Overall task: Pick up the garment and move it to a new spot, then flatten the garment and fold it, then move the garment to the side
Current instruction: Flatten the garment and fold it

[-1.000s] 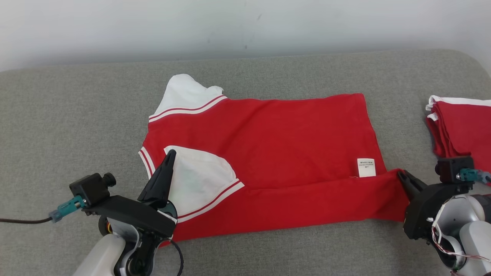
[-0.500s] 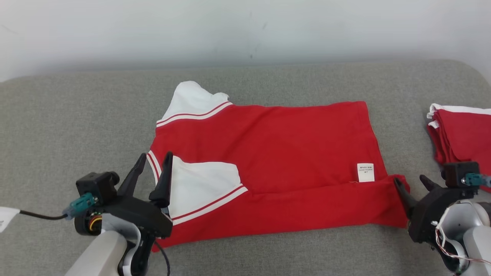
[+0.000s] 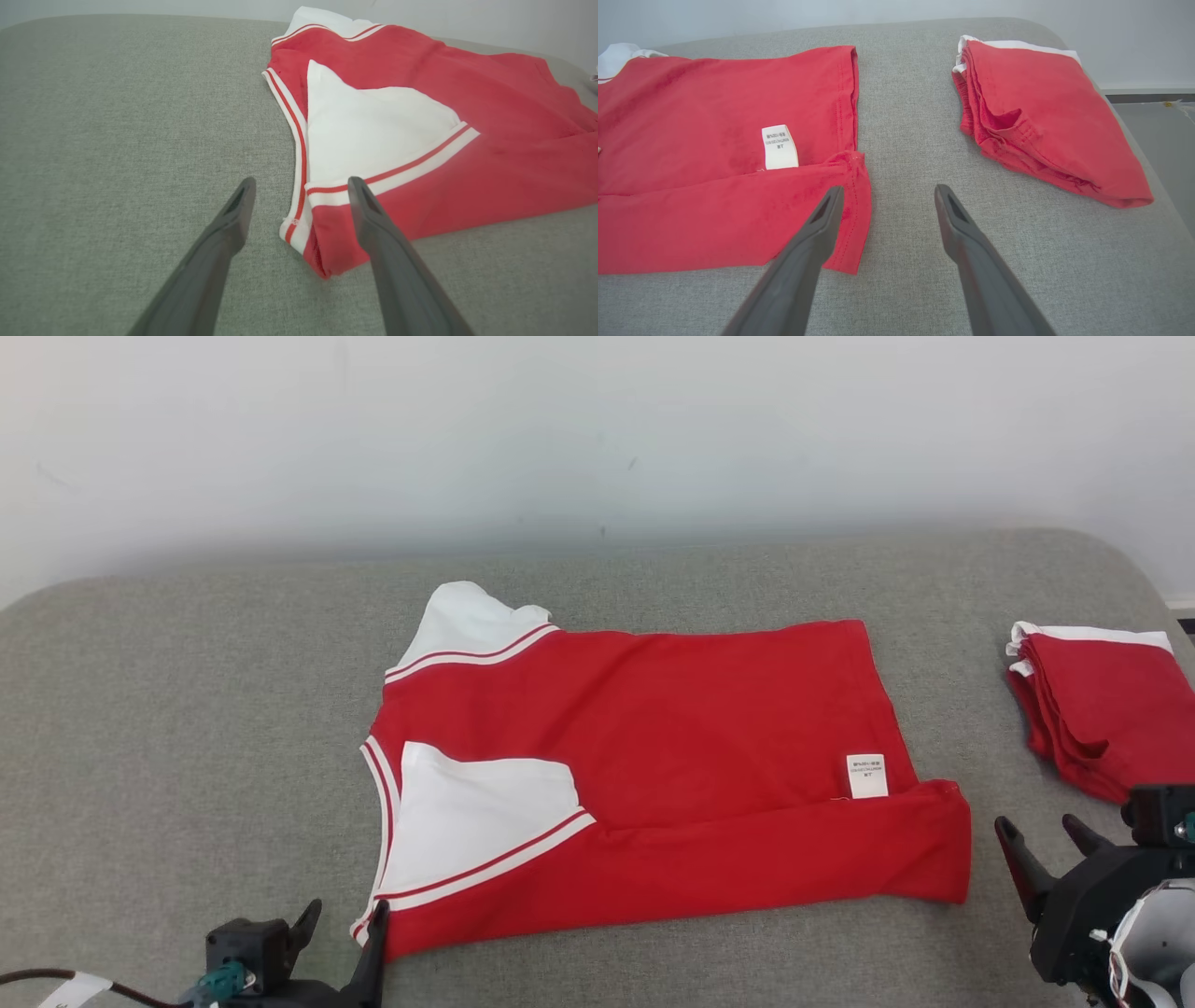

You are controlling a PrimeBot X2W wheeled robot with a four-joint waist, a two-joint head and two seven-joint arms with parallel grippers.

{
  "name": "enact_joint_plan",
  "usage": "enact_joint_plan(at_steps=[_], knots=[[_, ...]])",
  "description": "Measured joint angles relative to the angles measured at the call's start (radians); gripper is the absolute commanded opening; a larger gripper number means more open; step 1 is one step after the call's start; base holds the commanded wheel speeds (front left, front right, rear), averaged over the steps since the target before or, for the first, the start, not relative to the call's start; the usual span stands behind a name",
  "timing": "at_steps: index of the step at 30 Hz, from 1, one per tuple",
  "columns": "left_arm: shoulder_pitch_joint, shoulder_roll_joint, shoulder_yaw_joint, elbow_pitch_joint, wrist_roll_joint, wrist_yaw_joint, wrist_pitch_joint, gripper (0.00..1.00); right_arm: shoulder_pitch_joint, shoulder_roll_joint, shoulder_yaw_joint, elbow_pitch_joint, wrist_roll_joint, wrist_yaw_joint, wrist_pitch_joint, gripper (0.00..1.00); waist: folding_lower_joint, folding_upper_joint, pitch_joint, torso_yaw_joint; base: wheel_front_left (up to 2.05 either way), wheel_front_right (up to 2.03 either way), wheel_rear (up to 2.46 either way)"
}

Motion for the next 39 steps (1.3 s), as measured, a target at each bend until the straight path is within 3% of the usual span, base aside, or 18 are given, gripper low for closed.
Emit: enact_joint_plan(at_steps=[5, 15, 16, 17, 18, 19, 39], knots=[[0.014, -0.011, -0.005, 0.016, -0.005, 0.048, 0.038, 1.0, 0.014, 0.033, -0.009, -0.049, -0.018, 0.0, 0.029, 1.0, 0.0, -0.0001, 0.003, -0.013, 0.0, 0.0, 0.0], [-0.003, -0.034, -0.021, 0.071, -0.019, 0.062, 0.088, 1.0, 0.031, 0.054, -0.02, -0.088, -0.042, 0.0, 0.061, 1.0, 0.0001, 0.0, 0.016, -0.026, 0.0, 0.0, 0.0], [-0.008, -0.038, -0.02, 0.075, -0.025, 0.062, 0.094, 0.95, 0.031, 0.057, -0.023, -0.092, -0.045, 0.0, 0.064, 1.0, 0.0001, 0.0, 0.018, -0.027, 0.0, 0.0, 0.0], [-0.011, -0.044, -0.021, 0.08, -0.031, 0.062, 0.104, 0.67, 0.031, 0.059, -0.026, -0.093, -0.049, 0.0, 0.069, 1.0, 0.0001, 0.0, 0.021, -0.028, 0.0, 0.0, 0.0], [-0.011, -0.05, -0.024, 0.086, -0.033, 0.062, 0.106, 0.67, 0.031, 0.062, -0.03, -0.095, -0.05, 0.0, 0.072, 1.0, 0.0002, 0.0, 0.024, -0.028, 0.0, 0.0, 0.0], [-0.014, -0.054, -0.027, 0.089, -0.033, 0.061, 0.11, 0.0, 0.031, 0.065, -0.033, -0.097, -0.053, 0.0, 0.077, 1.0, 0.0002, 0.0, 0.026, -0.028, 0.0, 0.0, 0.0], [-0.047, -0.066, -0.042, 0.089, -0.031, 0.051, 0.099, 0.0, 0.006, 0.175, -0.086, -0.017, -0.203, 0.0, 0.134, 1.0, 0.0002, 0.0, 0.086, -0.008, 0.0, 0.0, 0.0]])
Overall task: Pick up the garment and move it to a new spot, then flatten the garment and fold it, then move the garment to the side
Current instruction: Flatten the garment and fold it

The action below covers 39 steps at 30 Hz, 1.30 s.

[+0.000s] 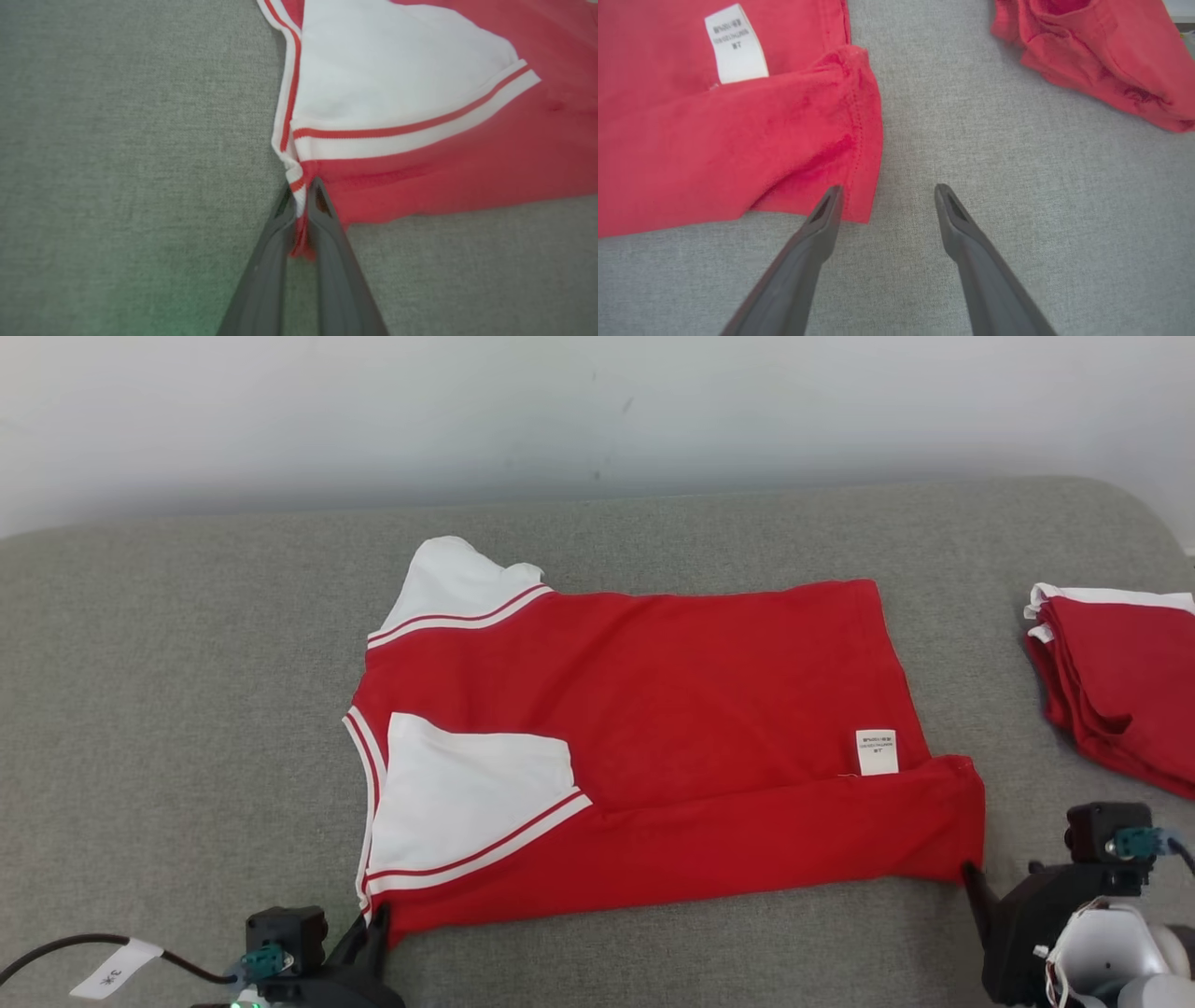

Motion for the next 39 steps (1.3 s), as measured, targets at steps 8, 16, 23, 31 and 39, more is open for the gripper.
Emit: enact_joint_plan(at_steps=[8, 16, 23, 31, 39], knots=[[-0.013, -0.002, -0.003, -0.006, 0.008, -0.002, -0.016, 0.0, -0.057, 0.058, -0.03, 0.071, -0.055, 0.0, 0.009, 1.0, 0.0, 0.0, 0.013, 0.015, 0.0, 0.0, 0.0], [-0.023, -0.006, -0.004, -0.004, 0.009, -0.002, -0.02, 0.0, -0.089, 0.078, -0.035, 0.14, -0.068, 0.0, 0.044, 1.0, 0.0, 0.0, 0.024, 0.029, 0.0, 0.0, 0.0], [-0.025, -0.008, -0.005, -0.003, 0.009, -0.001, -0.029, 0.0, -0.105, 0.089, -0.034, 0.154, -0.066, 0.0, 0.058, 0.0, 0.0001, 0.0, 0.022, 0.039, 0.0, 0.0, 0.0], [-0.011, -0.007, -0.007, -0.002, 0.005, -0.002, -0.045, 0.0, -0.075, 0.093, -0.057, 0.121, -0.066, 0.0, 0.054, 0.0, 0.0, 0.0, -0.011, 0.041, 0.0, 0.0, 0.0], [0.067, 0.051, -0.011, -0.061, 0.006, 0.018, -0.052, 0.0, 0.028, 0.086, -0.046, 0.008, -0.007, 0.0, 0.094, 0.0, 0.0, 0.0, -0.063, 0.031, 0.0, 0.0, 0.0]])
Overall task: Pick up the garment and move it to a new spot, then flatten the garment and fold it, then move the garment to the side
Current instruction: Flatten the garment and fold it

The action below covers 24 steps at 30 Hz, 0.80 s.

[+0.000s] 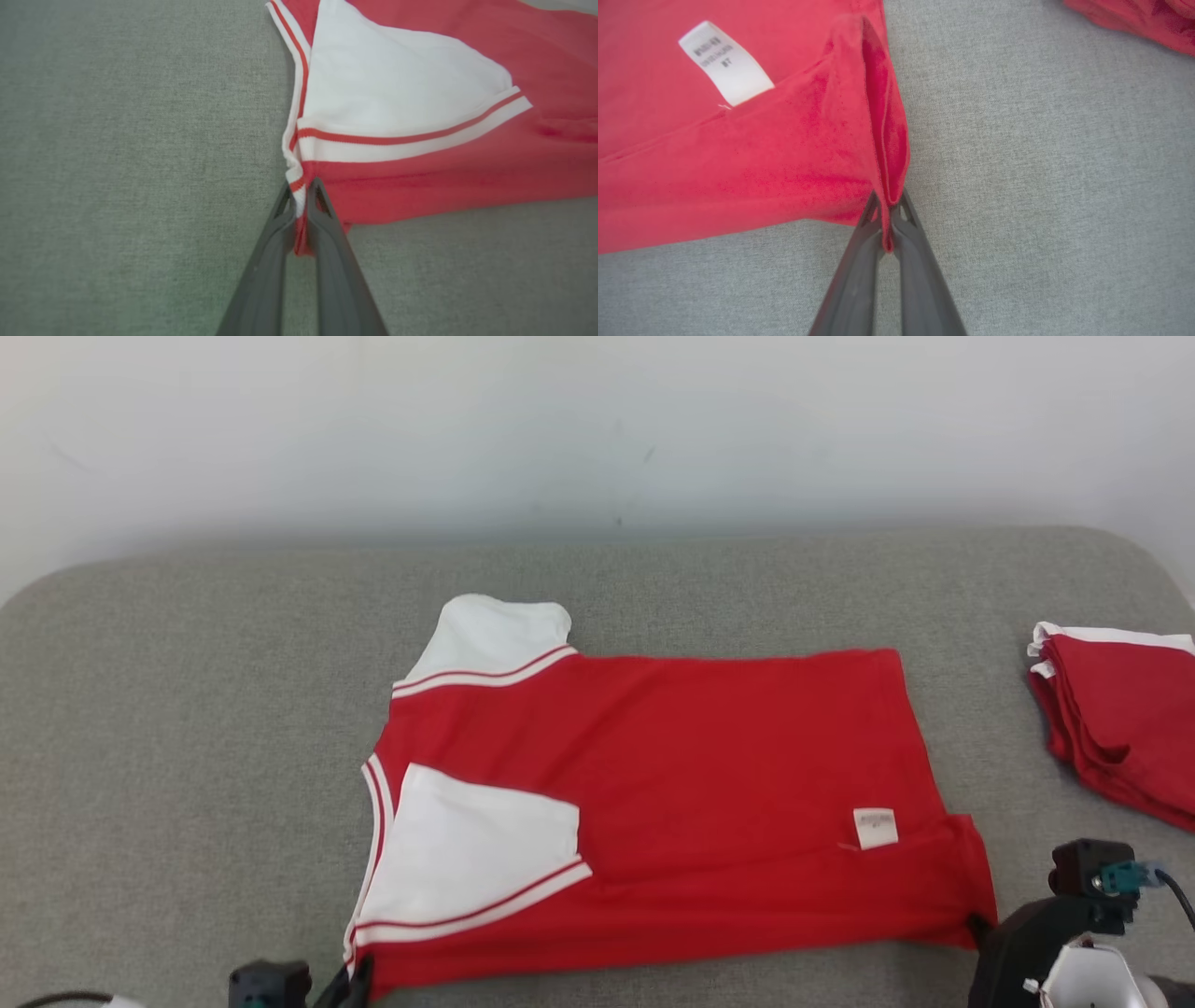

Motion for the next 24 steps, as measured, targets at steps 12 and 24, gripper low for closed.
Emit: enact_joint_plan(at_steps=[12, 24], knots=[[0.192, 0.101, -0.006, -0.165, -0.026, 0.052, 0.032, 0.0, 0.197, 0.015, -0.038, -0.191, 0.074, 0.0, 0.17, 0.0, -0.0001, -0.0001, -0.049, -0.022, 0.0, 0.0, 0.0], [0.278, 0.129, 0.009, -0.23, -0.098, 0.105, 0.103, 1.0, 0.236, 0.019, -0.054, -0.232, 0.094, 0.0, 0.191, 1.0, -0.0001, 0.0, -0.074, -0.028, 0.0, 0.0, 0.0]])
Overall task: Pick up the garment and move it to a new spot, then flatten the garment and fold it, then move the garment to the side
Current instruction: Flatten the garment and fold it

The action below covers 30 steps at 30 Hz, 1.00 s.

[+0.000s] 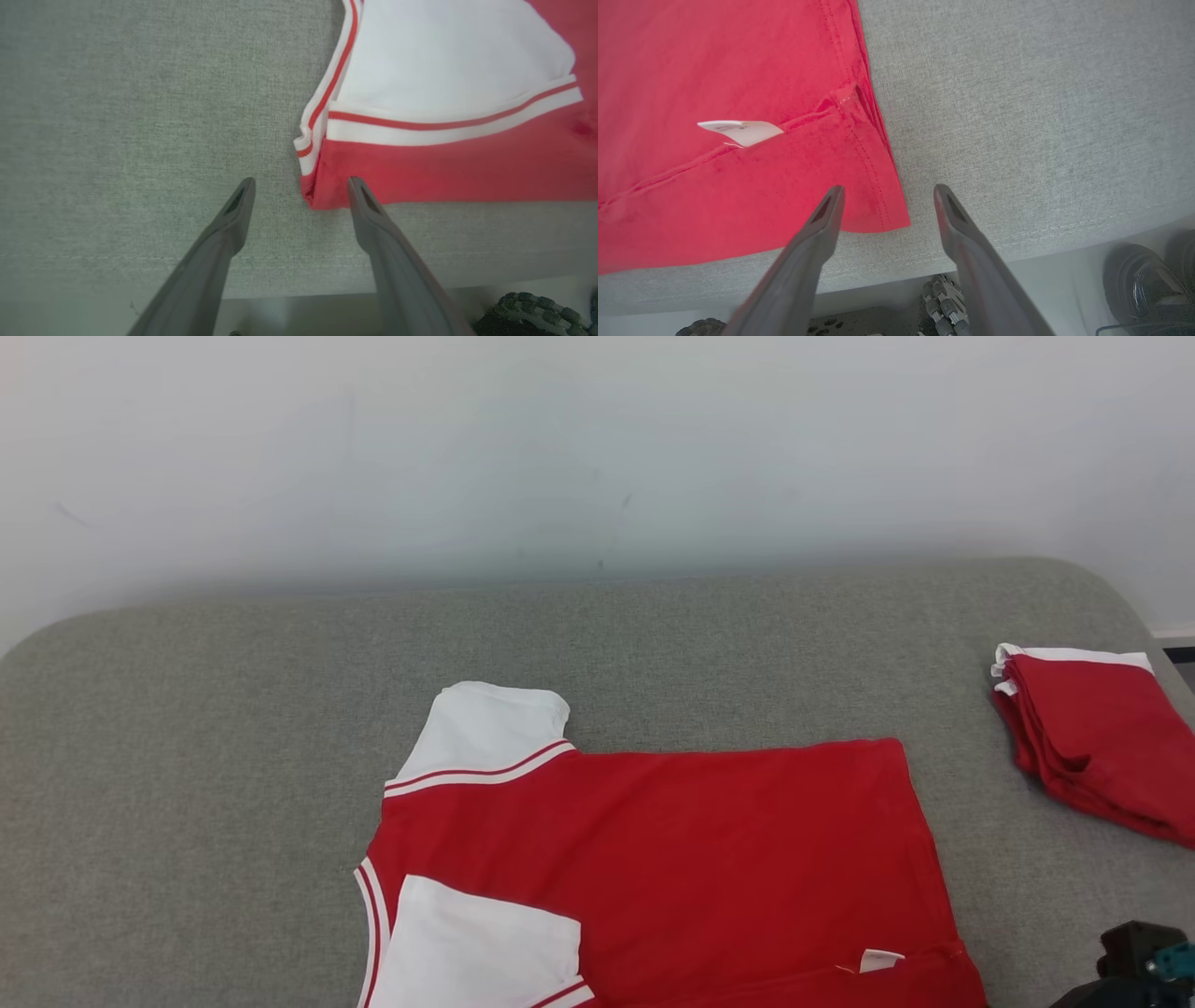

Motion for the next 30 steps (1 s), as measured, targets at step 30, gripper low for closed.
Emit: enact_joint_plan(at_steps=[30], knots=[[-0.957, -0.076, -0.049, 0.447, 0.239, -0.207, 0.26, 1.0, -0.561, -0.145, 0.337, 0.075, 0.011, 0.0, -0.214, 1.0, 0.0005, 0.0001, 0.289, -0.11, 0.0, 0.0, 0.0]])
